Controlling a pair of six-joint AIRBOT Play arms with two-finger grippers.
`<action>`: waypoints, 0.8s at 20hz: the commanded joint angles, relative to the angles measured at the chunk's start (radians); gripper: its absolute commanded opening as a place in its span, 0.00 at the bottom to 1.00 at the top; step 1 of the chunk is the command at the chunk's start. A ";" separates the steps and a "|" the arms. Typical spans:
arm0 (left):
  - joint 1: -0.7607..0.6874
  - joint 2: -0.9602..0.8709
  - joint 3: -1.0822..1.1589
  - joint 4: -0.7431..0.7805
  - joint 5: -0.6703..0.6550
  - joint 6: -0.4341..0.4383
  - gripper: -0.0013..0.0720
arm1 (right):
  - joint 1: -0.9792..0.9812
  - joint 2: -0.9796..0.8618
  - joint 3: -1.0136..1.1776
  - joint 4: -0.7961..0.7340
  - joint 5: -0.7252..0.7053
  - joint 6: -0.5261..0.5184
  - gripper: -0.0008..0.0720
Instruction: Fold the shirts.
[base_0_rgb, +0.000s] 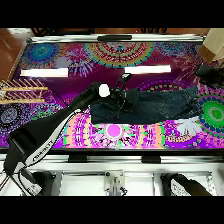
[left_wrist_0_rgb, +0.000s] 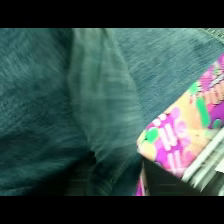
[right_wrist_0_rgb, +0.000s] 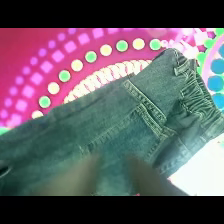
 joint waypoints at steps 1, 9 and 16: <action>0.003 -0.010 0.010 -0.041 -0.039 0.006 1.00 | -0.005 -0.012 0.000 0.007 0.046 -0.143 0.93; 0.224 0.111 0.091 0.090 -0.517 0.002 0.99 | -0.250 -0.103 0.000 0.344 0.220 -0.431 0.93; 0.435 0.175 -0.039 0.226 -0.588 -0.068 0.99 | -0.131 -0.286 -0.058 0.546 0.180 -0.528 0.13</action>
